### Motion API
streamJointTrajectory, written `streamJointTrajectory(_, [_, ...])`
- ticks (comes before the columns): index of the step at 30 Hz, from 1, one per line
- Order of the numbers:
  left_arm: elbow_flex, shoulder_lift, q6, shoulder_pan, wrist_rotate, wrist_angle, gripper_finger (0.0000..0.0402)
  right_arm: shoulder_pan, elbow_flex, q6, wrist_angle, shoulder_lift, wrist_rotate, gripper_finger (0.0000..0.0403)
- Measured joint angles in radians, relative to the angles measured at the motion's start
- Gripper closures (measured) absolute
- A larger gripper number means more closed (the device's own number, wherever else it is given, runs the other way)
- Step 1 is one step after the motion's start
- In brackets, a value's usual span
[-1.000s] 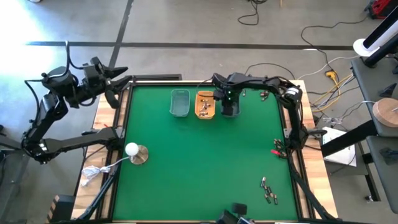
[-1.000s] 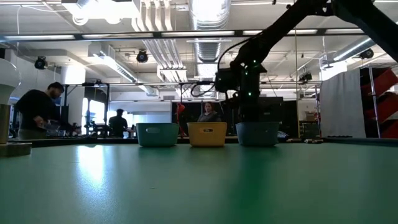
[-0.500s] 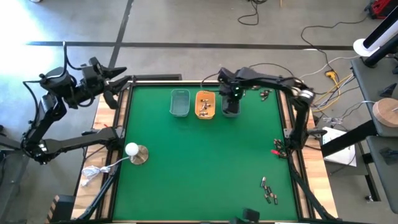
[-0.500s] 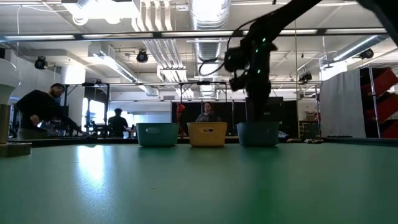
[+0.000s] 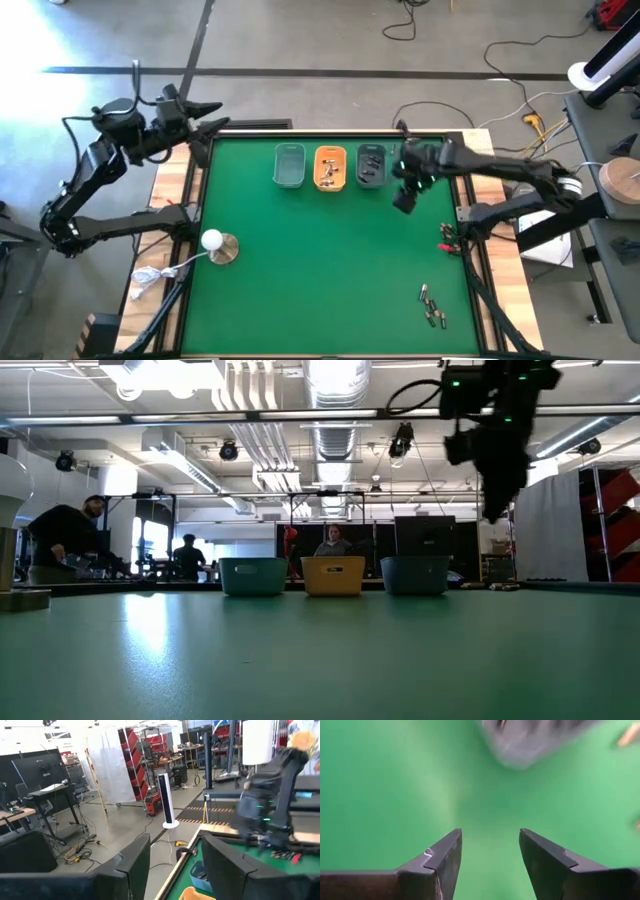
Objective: Sort batteries
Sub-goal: Put the big brown battery into the green bin
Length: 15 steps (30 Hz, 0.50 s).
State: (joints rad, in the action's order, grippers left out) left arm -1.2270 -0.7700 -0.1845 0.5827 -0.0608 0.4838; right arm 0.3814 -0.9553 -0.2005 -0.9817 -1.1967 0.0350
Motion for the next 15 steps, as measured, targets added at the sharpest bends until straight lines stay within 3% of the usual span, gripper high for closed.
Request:
streamJointTrajectory(8, [0.001, -0.131, -0.043, 0.0, 0.0, -0.07, 0.0244, -0.353, 0.181, -0.716, -0.086, 0.082, 0.074, 0.0215])
streamJointTrajectory(12, [0.001, -0.171, -0.057, 0.0, 0.0, -0.073, 0.0244, -0.549, 0.191, -0.875, -0.016, 0.057, 0.128, 0.0222])
streamJointTrajectory(15, [0.001, -0.18, -0.064, 0.0, -0.001, -0.06, 0.0244, -0.662, 0.19, -1.145, 0.003, 0.011, 0.174, 0.0228])
